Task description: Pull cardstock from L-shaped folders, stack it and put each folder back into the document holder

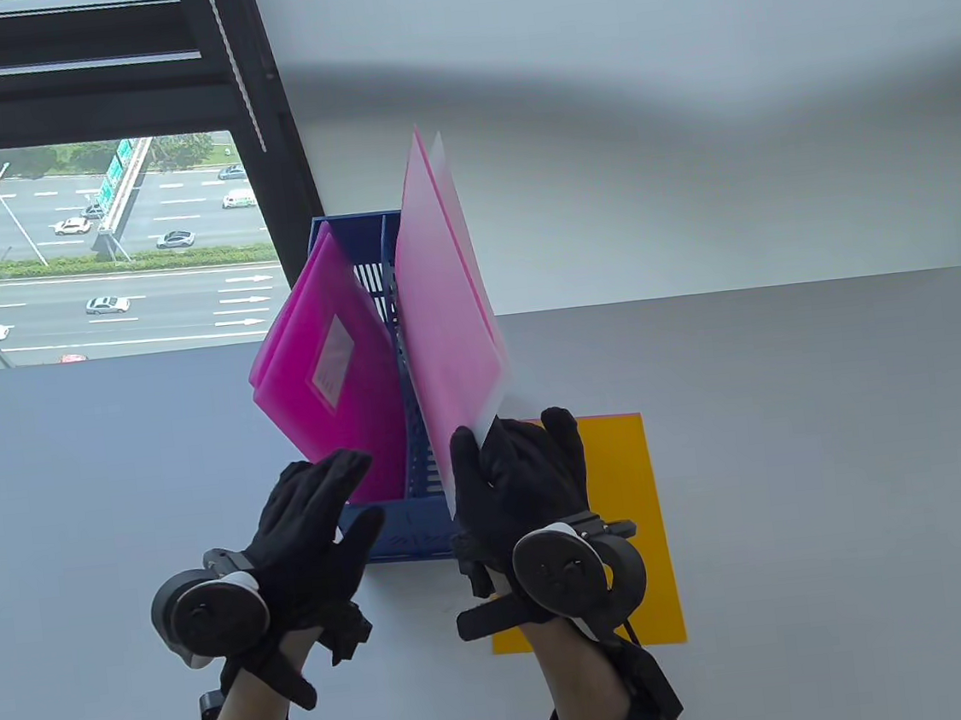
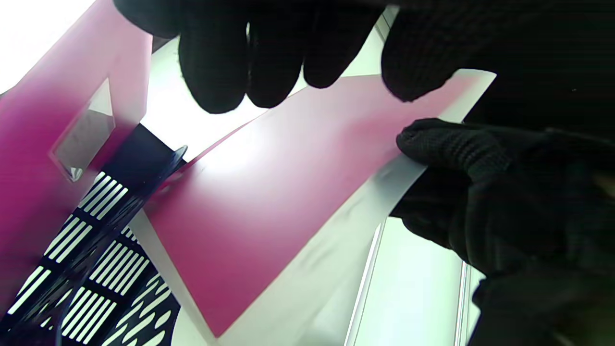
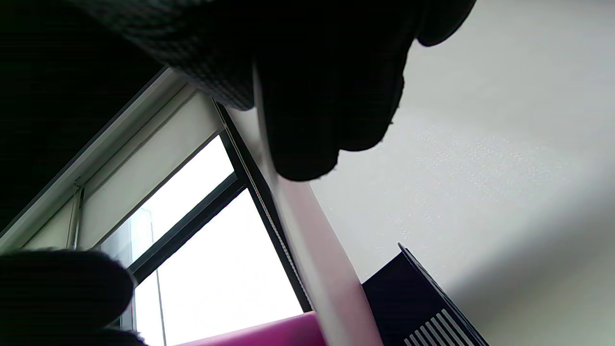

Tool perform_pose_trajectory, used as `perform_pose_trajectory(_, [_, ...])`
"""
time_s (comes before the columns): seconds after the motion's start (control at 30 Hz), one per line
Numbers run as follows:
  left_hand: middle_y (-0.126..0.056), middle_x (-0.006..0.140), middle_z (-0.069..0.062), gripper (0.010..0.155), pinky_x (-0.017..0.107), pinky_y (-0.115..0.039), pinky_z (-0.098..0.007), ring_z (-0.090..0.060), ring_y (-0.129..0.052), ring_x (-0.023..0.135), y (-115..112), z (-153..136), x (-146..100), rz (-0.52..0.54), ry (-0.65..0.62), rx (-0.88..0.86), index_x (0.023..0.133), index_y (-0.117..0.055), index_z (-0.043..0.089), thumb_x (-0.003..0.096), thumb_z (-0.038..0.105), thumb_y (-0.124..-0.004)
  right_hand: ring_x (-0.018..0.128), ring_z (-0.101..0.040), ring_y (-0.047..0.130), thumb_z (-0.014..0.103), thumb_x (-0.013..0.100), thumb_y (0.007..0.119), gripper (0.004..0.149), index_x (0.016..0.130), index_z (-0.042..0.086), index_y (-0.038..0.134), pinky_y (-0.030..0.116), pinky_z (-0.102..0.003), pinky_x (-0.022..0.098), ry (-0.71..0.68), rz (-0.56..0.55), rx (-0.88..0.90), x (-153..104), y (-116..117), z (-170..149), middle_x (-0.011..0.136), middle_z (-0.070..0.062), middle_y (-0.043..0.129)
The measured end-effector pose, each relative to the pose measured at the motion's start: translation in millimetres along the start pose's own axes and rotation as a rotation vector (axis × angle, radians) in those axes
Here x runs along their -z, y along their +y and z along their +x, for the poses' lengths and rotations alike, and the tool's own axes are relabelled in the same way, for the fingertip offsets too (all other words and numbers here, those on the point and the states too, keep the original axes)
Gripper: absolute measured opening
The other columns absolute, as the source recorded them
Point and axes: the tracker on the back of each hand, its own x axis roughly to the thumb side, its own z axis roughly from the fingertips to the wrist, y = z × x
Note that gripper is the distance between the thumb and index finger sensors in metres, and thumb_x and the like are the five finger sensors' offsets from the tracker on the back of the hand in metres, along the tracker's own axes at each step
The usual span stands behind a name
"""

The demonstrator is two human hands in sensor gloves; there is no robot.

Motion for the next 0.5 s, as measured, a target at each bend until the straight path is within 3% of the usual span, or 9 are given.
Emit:
perform_pose_trajectory(0.1, [-0.063,0.112,-0.011,0.072,0.078,-0.049,-0.063,-0.044,-0.074,0.099,-15,10,1,-0.084,-0.028,0.046,0.115,-0.057,0.019,0.0575,0.057,-0.078,0.068,-0.016,0.097,0.048,0.057,0.085,0.042,0.084,0.015,0.09,0.053,-0.049,0.077,0.057,0.06,0.134,-3,1,0,0.06,0.007,0.105])
perform_pose_trajectory(0.27, [-0.062,0.111,-0.014,0.079,0.077,-0.049,-0.064,-0.045,-0.074,0.098,-26,19,0,-0.098,-0.027,0.098,0.116,-0.049,0.013,0.0572,0.056,-0.078,0.07,-0.016,0.096,0.049,0.058,0.083,0.044,0.086,0.015,0.088,0.053,-0.049,0.077,0.08,0.14,0.233,-10,8,6,0.062,0.008,0.104])
perform_pose_trajectory(0.5, [-0.074,0.101,-0.018,0.065,0.072,-0.057,-0.063,-0.045,-0.085,0.086,-24,23,-2,0.002,0.01,0.225,0.112,-0.054,0.005,0.0608,0.043,-0.07,0.073,-0.015,0.095,0.051,0.059,0.081,0.046,0.089,0.016,0.085,0.052,-0.049,0.077,0.036,0.213,0.232,-18,19,19,0.066,0.008,0.103])
